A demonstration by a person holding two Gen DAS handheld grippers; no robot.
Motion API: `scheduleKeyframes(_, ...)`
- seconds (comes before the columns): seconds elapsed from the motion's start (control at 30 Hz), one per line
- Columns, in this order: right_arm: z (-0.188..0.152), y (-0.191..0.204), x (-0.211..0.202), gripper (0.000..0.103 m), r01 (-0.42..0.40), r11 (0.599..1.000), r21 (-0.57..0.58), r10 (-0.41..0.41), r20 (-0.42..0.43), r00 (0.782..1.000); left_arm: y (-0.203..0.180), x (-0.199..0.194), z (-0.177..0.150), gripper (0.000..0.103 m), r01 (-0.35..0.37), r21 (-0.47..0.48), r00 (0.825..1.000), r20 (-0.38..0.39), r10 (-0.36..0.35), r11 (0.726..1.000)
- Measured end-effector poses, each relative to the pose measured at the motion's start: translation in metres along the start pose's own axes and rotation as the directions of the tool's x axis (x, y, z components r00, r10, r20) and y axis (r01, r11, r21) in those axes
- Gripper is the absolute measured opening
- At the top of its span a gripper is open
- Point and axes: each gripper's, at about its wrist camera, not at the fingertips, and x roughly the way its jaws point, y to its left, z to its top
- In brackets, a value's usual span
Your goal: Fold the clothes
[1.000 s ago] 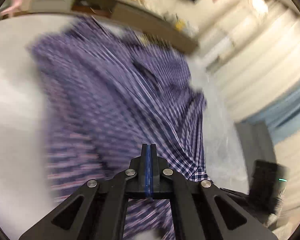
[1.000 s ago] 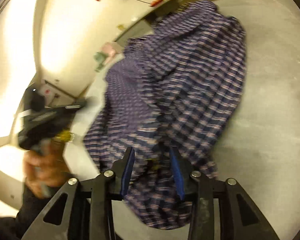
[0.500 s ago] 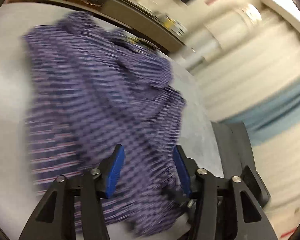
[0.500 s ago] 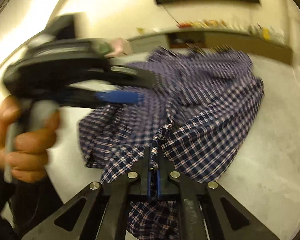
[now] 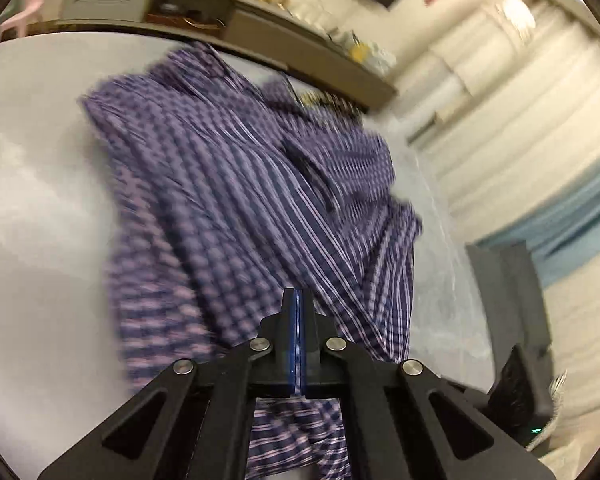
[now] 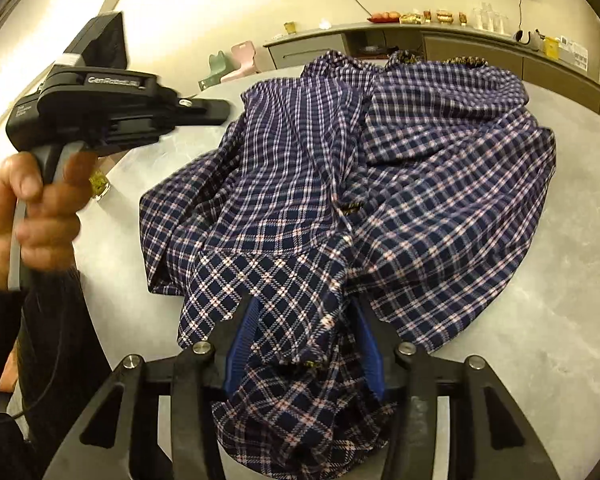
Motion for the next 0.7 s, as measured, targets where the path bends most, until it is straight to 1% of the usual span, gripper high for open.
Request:
scheduleKeyframes(0.03, 0.001, 0.003, -0.003, 0.050, 0.016, 1.000, -0.016, -0.016, 0.019, 1.000, 0.005, -0.004, 0.001, 0.000, 0.004, -0.009, 1.000, 0.013, -0.004, 1.000)
scheduleKeyframes(0.07, 0.001, 0.006, -0.006, 0.049, 0.033, 0.999, -0.032, -0.032, 0.038, 0.999, 0.008, -0.002, 0.000, 0.000, 0.014, -0.010, 1.000, 0.006, -0.014, 1.000)
scheduleKeyframes(0.1, 0.002, 0.009, -0.008, 0.042, 0.048, 0.998, -0.048, -0.046, 0.055, 0.997, 0.008, -0.001, 0.000, 0.002, 0.033, -0.007, 0.999, -0.018, -0.033, 0.999)
scheduleKeyframes(0.13, 0.007, 0.012, -0.005, 0.019, 0.057, 0.996, -0.069, -0.053, 0.059, 0.997, 0.004, 0.006, -0.003, 0.019, 0.052, -0.004, 0.997, -0.052, -0.053, 0.999)
scheduleKeyframes(0.17, 0.011, 0.016, -0.003, 0.012, 0.065, 0.994, -0.090, -0.060, 0.066, 0.996, -0.001, 0.014, -0.006, 0.030, 0.071, -0.004, 0.993, -0.089, -0.071, 0.997)
scheduleKeyframes(0.2, 0.010, 0.022, -0.007, 0.012, 0.076, 0.991, -0.114, -0.067, 0.084, 0.994, -0.007, 0.025, -0.009, 0.047, 0.082, -0.002, 0.989, -0.122, -0.082, 0.997)
scheduleKeyframes(0.27, 0.008, 0.032, -0.013, 0.009, 0.098, 0.982, -0.160, -0.080, 0.120, 0.990, -0.023, 0.048, -0.015, 0.049, 0.095, 0.012, 0.979, -0.181, -0.091, 0.995)
scheduleKeyframes(0.3, 0.007, 0.036, -0.016, 0.009, 0.107, 0.978, -0.180, -0.083, 0.135, 0.987, -0.032, 0.060, -0.017, 0.051, 0.091, 0.030, 0.975, -0.207, -0.083, 0.995)
scheduleKeyframes(0.37, 0.005, 0.036, -0.017, 0.008, 0.095, 0.977, -0.191, -0.070, 0.135, 0.988, -0.047, 0.087, -0.021, 0.051, 0.075, 0.070, 0.965, -0.258, -0.055, 0.995)
scheduleKeyframes(0.4, 0.004, 0.036, -0.017, 0.008, 0.089, 0.976, -0.197, -0.063, 0.135, 0.989, -0.053, 0.096, -0.023, 0.048, 0.058, 0.099, 0.964, -0.266, -0.030, 0.993)
scheduleKeyframes(0.47, 0.002, 0.031, -0.014, 0.009, 0.068, 0.981, -0.183, -0.048, 0.112, 0.993, -0.054, 0.103, -0.027, 0.005, -0.016, 0.169, 0.969, -0.239, 0.057, 0.985)
scheduleKeyframes(0.5, 0.002, 0.026, -0.011, 0.013, 0.056, 0.984, -0.168, -0.041, 0.091, 0.995, -0.047, 0.099, -0.027, 0.002, -0.033, 0.167, 0.972, -0.224, 0.070, 0.985)
scheduleKeyframes(0.57, 0.000, 0.018, -0.004, 0.051, 0.055, 0.987, -0.149, -0.051, 0.033, 0.998, -0.032, 0.083, -0.024, 0.000, -0.024, 0.122, 0.981, -0.188, 0.047, 0.992)
scheduleKeyframes(0.6, -0.001, 0.013, -0.001, 0.053, 0.055, 0.989, -0.139, -0.055, 0.003, 0.998, -0.024, 0.069, -0.022, 0.000, -0.020, 0.099, 0.986, -0.162, 0.036, 0.995)
scheduleKeyframes(0.63, -0.002, 0.009, 0.003, 0.053, 0.055, 0.990, -0.129, -0.059, -0.027, 0.998, -0.014, 0.052, -0.018, 0.000, -0.013, 0.075, 0.991, -0.133, 0.023, 0.997)
scheduleKeyframes(0.67, -0.002, 0.005, 0.006, 0.044, 0.059, 0.991, -0.121, -0.066, -0.056, 0.996, -0.006, 0.036, -0.016, 0.000, 0.003, 0.049, 0.994, -0.111, 0.002, 0.999)
scheduleKeyframes(0.7, -0.001, 0.004, 0.010, 0.030, 0.080, 0.989, -0.125, -0.091, -0.077, 0.993, 0.002, 0.020, -0.012, 0.000, 0.016, 0.033, 0.996, -0.086, -0.013, 0.999)
